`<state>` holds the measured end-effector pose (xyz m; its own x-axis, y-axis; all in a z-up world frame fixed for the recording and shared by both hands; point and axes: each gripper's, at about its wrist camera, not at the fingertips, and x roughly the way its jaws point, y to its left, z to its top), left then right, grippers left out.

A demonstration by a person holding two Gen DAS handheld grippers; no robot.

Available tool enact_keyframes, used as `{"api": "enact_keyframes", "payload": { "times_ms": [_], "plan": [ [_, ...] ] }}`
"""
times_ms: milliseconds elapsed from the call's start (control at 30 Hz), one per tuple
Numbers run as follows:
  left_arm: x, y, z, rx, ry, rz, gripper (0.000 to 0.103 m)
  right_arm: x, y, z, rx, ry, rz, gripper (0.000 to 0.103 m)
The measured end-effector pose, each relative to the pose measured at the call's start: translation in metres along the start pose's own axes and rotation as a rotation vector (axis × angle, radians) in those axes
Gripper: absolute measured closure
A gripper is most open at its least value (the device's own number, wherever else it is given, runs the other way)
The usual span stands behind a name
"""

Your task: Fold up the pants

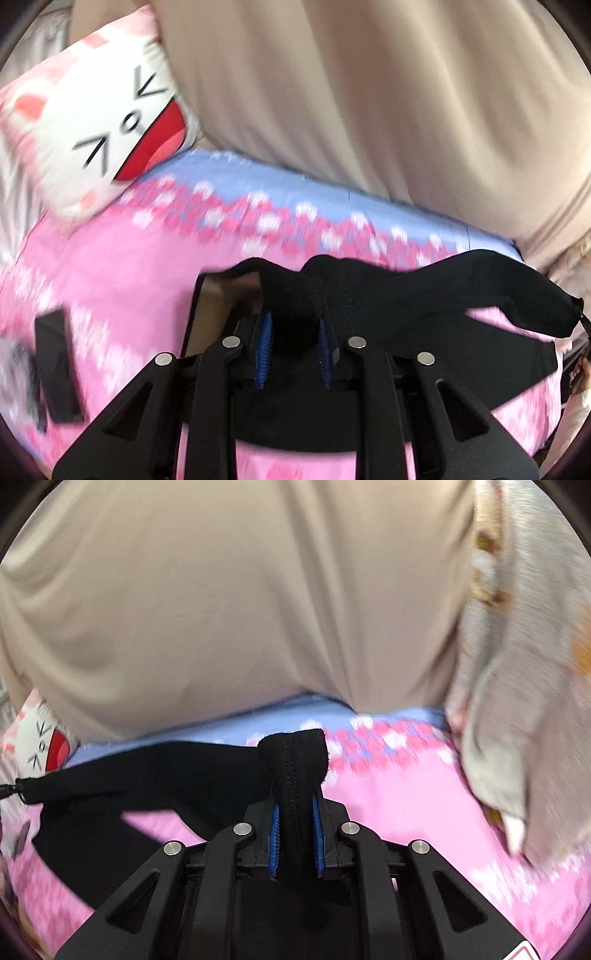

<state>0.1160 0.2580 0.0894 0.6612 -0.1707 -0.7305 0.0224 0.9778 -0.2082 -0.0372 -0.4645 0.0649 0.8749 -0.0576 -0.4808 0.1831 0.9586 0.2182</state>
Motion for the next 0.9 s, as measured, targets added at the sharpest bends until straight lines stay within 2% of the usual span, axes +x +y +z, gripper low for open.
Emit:
{"api": "enact_keyframes", "payload": {
  "times_ms": [133,200,233,267,300,333,367,400,467,533,633,700,733,767,833,900],
  "plan": [
    [0.007,0.024,-0.052,-0.007,0.091,0.055,0.076,-0.017,-0.013,-0.057,-0.005,0.085,-0.026,0.086],
    [0.012,0.034,-0.079,-0.011,0.117,0.145,0.059,-0.012,-0.019,-0.084,-0.015,0.153,-0.057,0.074],
    [0.011,0.037,-0.09,-0.019,0.105,0.177,0.045,-0.013,-0.018,-0.098,-0.024,0.175,-0.08,0.069],
    [0.007,0.04,-0.099,-0.034,0.089,0.173,0.03,-0.014,-0.02,-0.107,-0.022,0.193,-0.085,0.059],
    [0.0,0.041,-0.107,-0.068,0.069,0.145,0.024,-0.014,-0.021,-0.113,-0.019,0.199,-0.099,0.049],
    [-0.006,0.042,-0.11,-0.101,0.05,0.112,0.011,-0.017,-0.022,-0.117,-0.016,0.196,-0.127,0.044],
    [-0.013,0.042,-0.113,-0.135,0.029,0.073,0.005,-0.023,-0.023,-0.12,-0.013,0.181,-0.146,0.037],
    [-0.018,0.04,-0.115,-0.165,0.011,0.043,0.005,-0.035,-0.023,-0.122,-0.002,0.146,-0.165,0.031],
    [-0.016,0.036,-0.113,-0.227,0.016,-0.013,0.005,-0.053,-0.021,-0.123,0.013,0.086,-0.191,0.026],
    [0.0,0.033,-0.108,-0.295,0.05,-0.081,0.005,-0.07,-0.019,-0.124,0.044,0.024,-0.176,0.023],
    [0.026,0.026,-0.104,-0.348,0.103,-0.121,0.005,-0.084,-0.013,-0.126,0.099,-0.023,-0.111,0.022],
    [0.048,0.026,-0.1,-0.382,0.148,-0.131,0.006,-0.089,-0.004,-0.129,0.098,-0.025,-0.087,0.022],
    [0.053,0.027,-0.1,-0.399,0.158,-0.13,0.017,-0.091,0.003,-0.128,0.092,-0.023,-0.082,0.022],
    [0.058,0.028,-0.1,-0.423,0.168,-0.133,0.05,-0.093,0.008,-0.13,0.085,-0.021,-0.078,0.022],
    [0.064,0.03,-0.096,-0.428,0.198,-0.134,0.084,-0.092,0.018,-0.134,0.078,-0.013,-0.068,0.021],
    [0.052,0.031,-0.089,-0.401,0.163,-0.123,0.091,-0.089,0.026,-0.137,0.077,-0.005,-0.053,0.021]
  ]
}}
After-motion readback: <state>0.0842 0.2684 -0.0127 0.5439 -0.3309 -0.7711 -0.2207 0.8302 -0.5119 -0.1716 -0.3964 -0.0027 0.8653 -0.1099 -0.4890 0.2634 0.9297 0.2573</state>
